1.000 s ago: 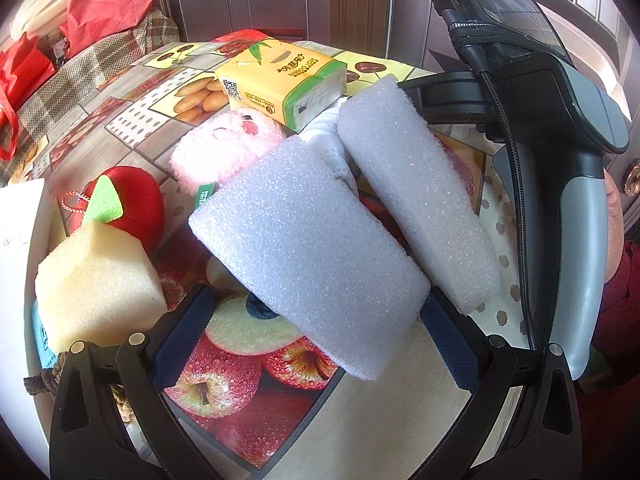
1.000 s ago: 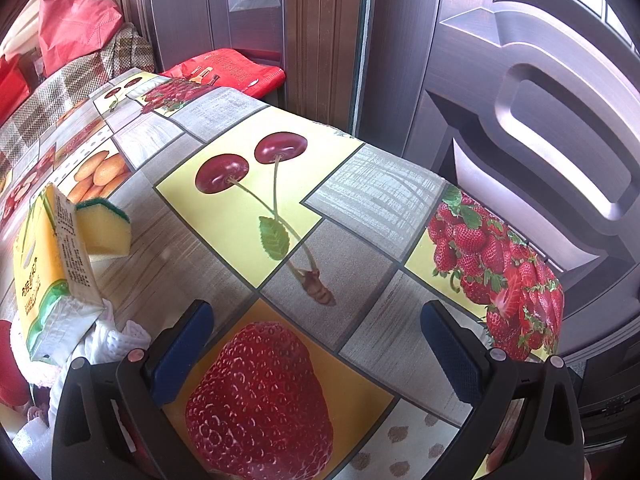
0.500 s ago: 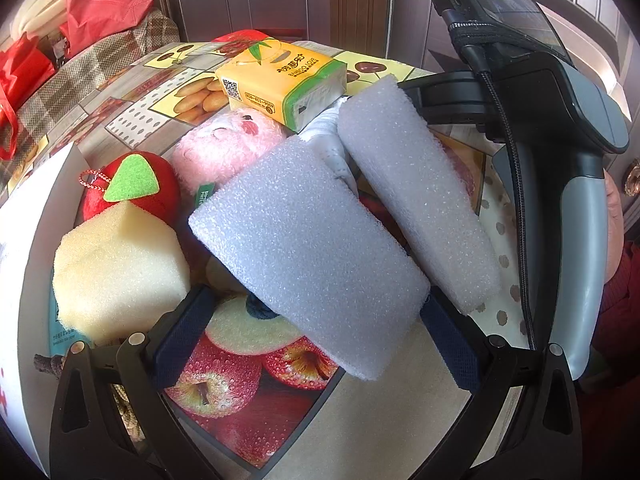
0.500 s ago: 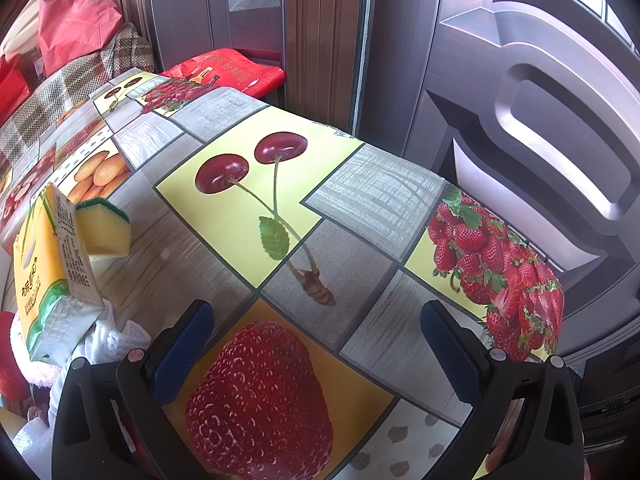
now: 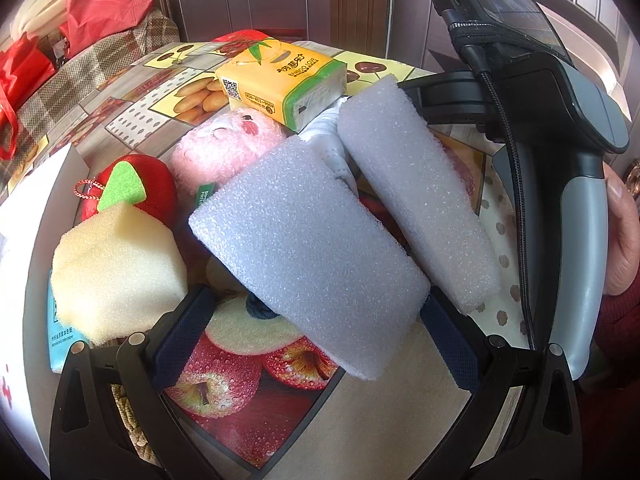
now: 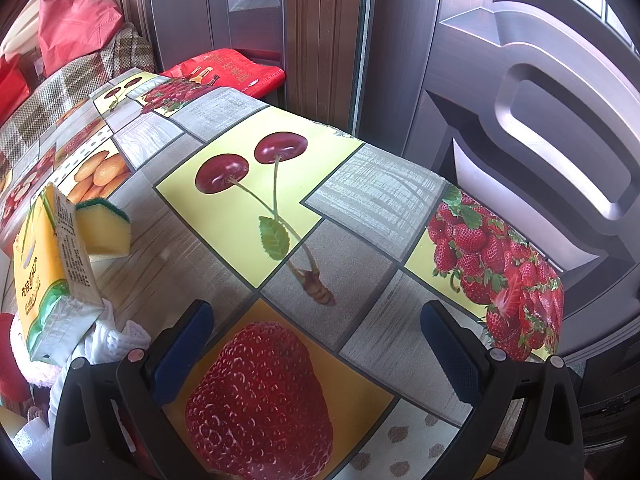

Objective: Organize soft objects

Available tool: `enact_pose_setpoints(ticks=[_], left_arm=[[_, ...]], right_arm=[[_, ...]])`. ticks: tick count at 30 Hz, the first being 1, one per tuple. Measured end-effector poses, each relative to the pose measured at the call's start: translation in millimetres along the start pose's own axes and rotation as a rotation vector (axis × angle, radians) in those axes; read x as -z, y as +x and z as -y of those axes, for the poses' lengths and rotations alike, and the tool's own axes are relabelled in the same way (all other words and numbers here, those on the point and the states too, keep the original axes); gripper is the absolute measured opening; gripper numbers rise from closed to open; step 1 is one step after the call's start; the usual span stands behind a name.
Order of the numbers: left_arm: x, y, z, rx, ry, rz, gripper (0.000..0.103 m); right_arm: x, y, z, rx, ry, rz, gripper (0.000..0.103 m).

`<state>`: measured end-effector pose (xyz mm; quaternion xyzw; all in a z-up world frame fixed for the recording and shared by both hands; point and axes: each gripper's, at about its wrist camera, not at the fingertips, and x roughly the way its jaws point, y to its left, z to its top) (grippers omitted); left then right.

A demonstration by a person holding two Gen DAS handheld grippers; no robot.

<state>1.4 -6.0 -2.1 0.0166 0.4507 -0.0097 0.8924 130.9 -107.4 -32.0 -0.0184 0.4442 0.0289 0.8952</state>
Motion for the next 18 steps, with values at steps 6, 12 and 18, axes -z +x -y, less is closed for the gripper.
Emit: enact_pose_setpoints(ticks=[6, 12, 18], left_arm=[[0.5, 0.1, 2.4, 0.0, 0.0, 0.002, 0.102], [0.2, 0.3, 2.9, 0.0, 0.0, 0.002, 0.102], [1.2, -5.4, 8.7, -0.001, 0.002, 0.002, 0.102]], right_arm=[[0.1, -0.1, -0.1, 0.0, 0.0, 0.0, 0.103], [1.7, 0.9, 1.0, 0.004, -0.002, 0.001, 0.103], [-0.6, -0.4, -2.1, 0.007, 0.008, 0.005, 0.103]])
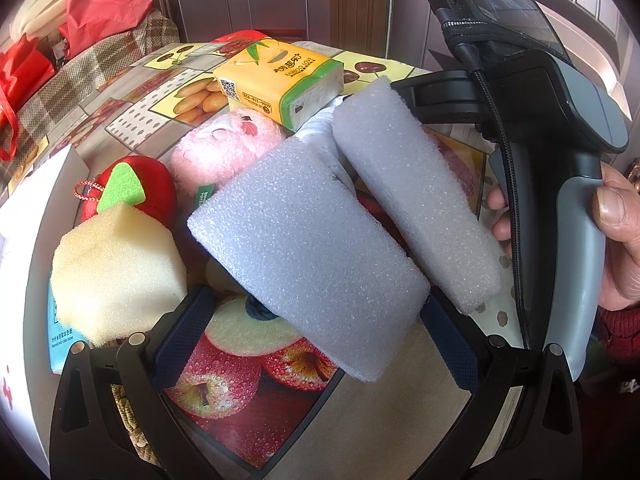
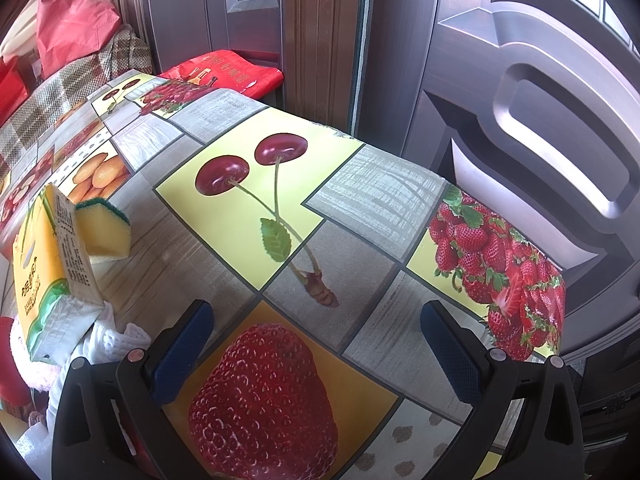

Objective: Organize soft objects

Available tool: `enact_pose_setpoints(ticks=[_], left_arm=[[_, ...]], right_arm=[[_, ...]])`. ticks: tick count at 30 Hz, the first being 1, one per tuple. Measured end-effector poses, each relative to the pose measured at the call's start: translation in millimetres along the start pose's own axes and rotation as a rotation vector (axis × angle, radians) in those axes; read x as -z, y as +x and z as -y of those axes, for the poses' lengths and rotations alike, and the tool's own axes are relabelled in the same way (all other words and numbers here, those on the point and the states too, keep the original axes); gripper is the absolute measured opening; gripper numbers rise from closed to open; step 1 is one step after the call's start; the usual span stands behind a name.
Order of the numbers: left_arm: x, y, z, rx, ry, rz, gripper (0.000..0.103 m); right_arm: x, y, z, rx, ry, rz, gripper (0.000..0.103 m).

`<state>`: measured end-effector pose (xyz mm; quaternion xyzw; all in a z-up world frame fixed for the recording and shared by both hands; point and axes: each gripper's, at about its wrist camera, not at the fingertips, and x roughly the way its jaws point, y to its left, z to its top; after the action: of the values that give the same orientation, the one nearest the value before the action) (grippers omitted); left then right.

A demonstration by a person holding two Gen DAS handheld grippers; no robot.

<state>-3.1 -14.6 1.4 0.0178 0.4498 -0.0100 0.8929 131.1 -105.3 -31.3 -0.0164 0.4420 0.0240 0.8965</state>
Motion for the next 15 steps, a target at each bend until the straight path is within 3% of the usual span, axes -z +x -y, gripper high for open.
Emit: enact_pose_setpoints(ticks=[15], left_arm=[[1.6, 0.8, -10.0, 0.01, -0.006, 0.007, 0.102]], right_arm=[[-0.1, -0.1, -0.3, 0.0, 0.0, 0.0, 0.103]])
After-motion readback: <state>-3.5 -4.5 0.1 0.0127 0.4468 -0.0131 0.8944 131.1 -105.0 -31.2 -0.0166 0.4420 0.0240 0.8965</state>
